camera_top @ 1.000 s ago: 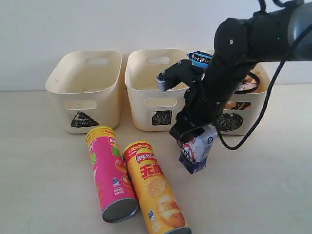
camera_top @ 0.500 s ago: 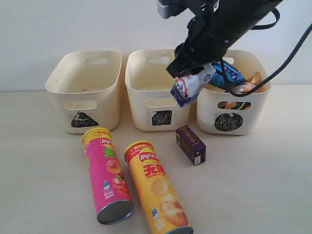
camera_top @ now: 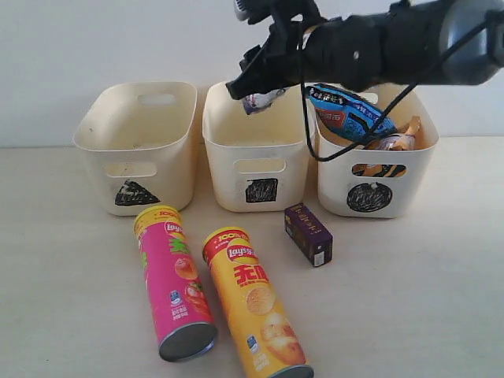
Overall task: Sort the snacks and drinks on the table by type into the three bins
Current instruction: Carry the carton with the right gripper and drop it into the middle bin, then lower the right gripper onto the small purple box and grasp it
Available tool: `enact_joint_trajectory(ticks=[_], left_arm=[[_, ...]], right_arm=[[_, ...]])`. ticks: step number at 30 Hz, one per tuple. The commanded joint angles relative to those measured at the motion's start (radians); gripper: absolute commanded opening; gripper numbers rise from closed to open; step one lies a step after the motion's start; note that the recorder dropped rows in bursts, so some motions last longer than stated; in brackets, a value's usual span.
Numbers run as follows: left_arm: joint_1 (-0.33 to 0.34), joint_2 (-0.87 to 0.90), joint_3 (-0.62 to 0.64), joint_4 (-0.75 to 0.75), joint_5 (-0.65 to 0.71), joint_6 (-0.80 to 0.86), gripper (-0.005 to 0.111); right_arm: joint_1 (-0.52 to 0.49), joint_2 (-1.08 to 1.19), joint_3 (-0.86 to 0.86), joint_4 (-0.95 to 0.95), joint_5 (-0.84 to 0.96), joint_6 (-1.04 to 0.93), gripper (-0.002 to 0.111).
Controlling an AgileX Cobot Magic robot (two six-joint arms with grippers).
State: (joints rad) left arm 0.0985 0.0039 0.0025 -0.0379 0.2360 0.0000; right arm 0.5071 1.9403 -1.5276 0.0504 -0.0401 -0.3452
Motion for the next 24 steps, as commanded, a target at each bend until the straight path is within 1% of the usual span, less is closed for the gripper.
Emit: enact_joint_trajectory(ticks=[1,2,3,7,9,10,11,13,15,16,17,19,21,24], left_arm=[[-0.006,-0.004,-0.002,0.002,-0.004,-0.007,0.004],[-0.006,-0.004,-0.002,0.002,-0.002,-0.007,0.004],[-0.006,-0.004,-0.002,0.002,-0.002,-0.007,0.004],[-0.006,-0.004,-0.002,0.002,-0.002,-0.007,0.004],[-0.006,-0.004,-0.002,0.002,-0.002,-0.007,0.004],[-0.006,-0.004,-0.002,0.002,-0.002,-0.007,0.004],[-0.006,-0.004,-0.002,0.002,-0.002,-0.007,0.004],[-0.006,-0.004,-0.002,0.002,-0.002,-0.007,0.004],[-0.006,-0.004,-0.002,0.002,-0.002,-0.007,0.004],[-0.006,-0.004,-0.002,0.002,-0.002,-0.007,0.004],[-0.006,-0.004,-0.002,0.002,-0.002,-0.007,0.004],[-0.006,-0.004,-0.002,0.002,-0.002,-0.007,0.004],[-0.006,-0.004,-0.002,0.002,-0.002,-0.007,0.004],[-0.006,-0.004,-0.002,0.002,-0.004,-0.007,0.004]], right_arm=[[-0.009,0.080,-0.007,0.004,-0.235,-0.004,0.000],[-0.019,0.102,-0.007,0.021,-0.271,-0.004,0.000],[-0.027,0.133,-0.009,0.077,-0.309,-0.004,0.000],[-0.048,0.185,-0.009,0.085,-0.352,0.003,0.001],[-0.054,0.200,-0.009,0.085,-0.352,0.005,0.008],[-0.056,0.204,-0.009,0.085,-0.352,0.007,0.015],[-0.056,0.208,-0.009,0.085,-0.352,0.007,0.024],[-0.058,0.210,-0.009,0.085,-0.352,0.007,0.045],[-0.058,0.208,-0.009,0.085,-0.354,0.007,0.070],[-0.058,0.207,-0.009,0.085,-0.356,0.007,0.077],[-0.058,0.203,-0.009,0.087,-0.356,0.007,0.081],[-0.058,0.189,-0.009,0.115,-0.339,0.007,0.079],[-0.058,0.161,-0.009,0.166,-0.275,0.004,0.072],[-0.058,0.099,-0.009,0.177,-0.092,-0.005,0.061]])
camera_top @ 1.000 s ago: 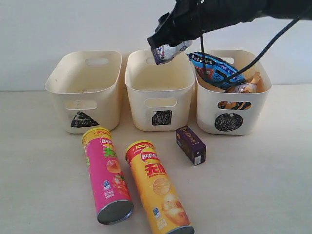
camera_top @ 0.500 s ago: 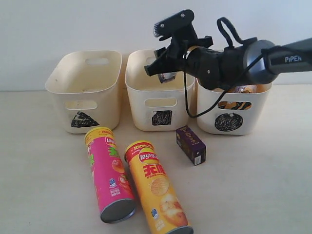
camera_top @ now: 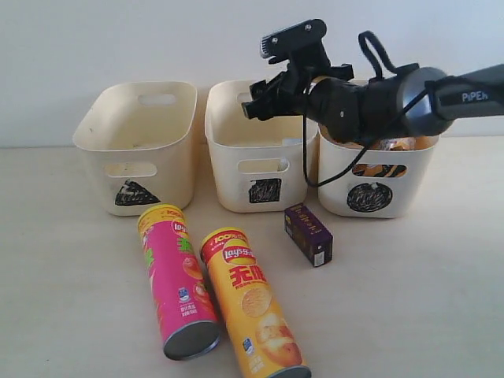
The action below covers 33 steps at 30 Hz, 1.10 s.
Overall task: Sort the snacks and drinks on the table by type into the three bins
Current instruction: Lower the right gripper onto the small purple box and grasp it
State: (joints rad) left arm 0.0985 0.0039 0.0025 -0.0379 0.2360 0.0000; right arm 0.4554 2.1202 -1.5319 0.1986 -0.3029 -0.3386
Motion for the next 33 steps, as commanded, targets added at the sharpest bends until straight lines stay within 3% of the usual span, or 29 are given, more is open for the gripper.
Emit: enact_joint_trajectory(ticks=[1,5,18,24,33], left_arm=[[-0.006,-0.004,-0.002,0.002,-0.004,-0.007,0.004],[-0.006,-0.004,-0.002,0.002,-0.004,-0.007,0.004],[-0.006,-0.004,-0.002,0.002,-0.004,-0.007,0.004],[-0.006,-0.004,-0.002,0.002,-0.003,-0.007,0.004],[-0.006,-0.004,-0.002,0.002,-0.003,-0.007,0.004]], right_arm=[[-0.007,-0.104,-0.005,0.028,0.247,-0.026,0.057],[-0.007,-0.191,-0.005,0.028,0.549,-0.113,0.047],[-0.007,-0.331,-0.005,0.017,1.055,-0.124,0.048],[-0.007,-0.331,-0.003,0.017,1.191,-0.121,0.077],[-0.007,-0.249,-0.003,0.012,1.258,-0.115,0.077]])
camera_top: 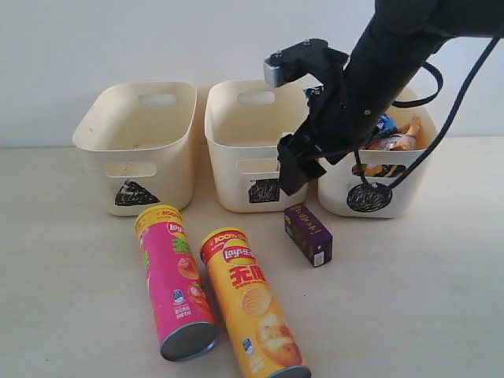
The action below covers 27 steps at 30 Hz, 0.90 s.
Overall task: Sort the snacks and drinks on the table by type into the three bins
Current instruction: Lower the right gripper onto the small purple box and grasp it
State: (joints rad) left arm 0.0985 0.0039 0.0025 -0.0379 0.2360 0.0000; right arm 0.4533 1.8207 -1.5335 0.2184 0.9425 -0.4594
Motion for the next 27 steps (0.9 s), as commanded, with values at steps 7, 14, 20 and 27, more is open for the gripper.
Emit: enact_joint_trajectory(ticks=[7,14,20,27], left_arm=[[-0.006,-0.004,-0.002,0.002,-0.003,-0.007,0.004],[-0.006,-0.004,-0.002,0.002,-0.004,-0.007,0.004],[-0.006,-0.004,-0.002,0.002,-0.004,-0.007,0.004],[-0.006,-0.004,-0.002,0.002,-0.004,-0.007,0.004]], right_arm=[[-0.005,0.167,-0.001,-0.027,-0.029,0.011,0.077],[-0.005,0.255,-0.001,-0.068,-0.120,0.031,0.077],[-0.005,0.316,-0.001,-0.075,-0.182,0.033,0.077],[-0.005,0.340,-0.001,-0.127,-0.229,0.054,0.039]])
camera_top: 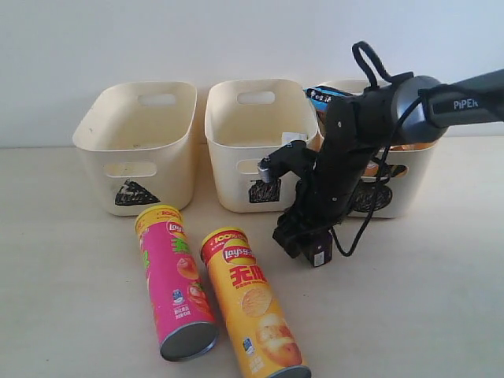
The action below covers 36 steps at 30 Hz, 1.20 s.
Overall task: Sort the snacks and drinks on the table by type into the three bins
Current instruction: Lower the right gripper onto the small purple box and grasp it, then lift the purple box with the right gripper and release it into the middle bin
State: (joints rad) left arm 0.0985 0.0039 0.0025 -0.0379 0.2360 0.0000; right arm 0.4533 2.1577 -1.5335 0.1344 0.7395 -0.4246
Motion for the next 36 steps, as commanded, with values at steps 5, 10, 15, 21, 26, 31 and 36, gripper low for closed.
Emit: enact_joint_trajectory(ticks=[5,10,15,21,26,31,36], left_arm=[[-0.006,-0.004,-0.002,0.002,-0.002,-0.007,0.004],[-0.006,-0.004,-0.002,0.002,-0.002,-0.007,0.004],[-0.006,-0.004,-0.002,0.002,-0.002,-0.007,0.004],[-0.006,-0.004,-0.002,0.002,-0.002,-0.007,0.004],[-0.006,-0.004,-0.002,0.002,-0.004,-0.007,0.004],[-0.006,-0.004,-0.002,0.002,-0.004,-0.007,0.004],[-0.006,-0.004,-0.002,0.002,-0.004,-0.007,0.004]], right_arm=[[-0.005,-0.010,-0.001,-0.099,0.007,0.031,0.000],[-0.003,-0.088,-0.001,-0.084,0.062,0.013,0.000],[-0.003,-0.226,-0.001,-0.078,0.114,-0.023,0.000],[-0.003,-0.336,-0.001,-0.020,-0.005,-0.023,0.000],[-0.003,-0.324,-0.003,-0.010,-0.214,-0.023,0.000],[-0.004,-0.241,-0.003,-0.009,-0.483,-0.021,0.000],[-0.004,-0.138,-0.008,-0.009,-0.760,-0.021,0.001]])
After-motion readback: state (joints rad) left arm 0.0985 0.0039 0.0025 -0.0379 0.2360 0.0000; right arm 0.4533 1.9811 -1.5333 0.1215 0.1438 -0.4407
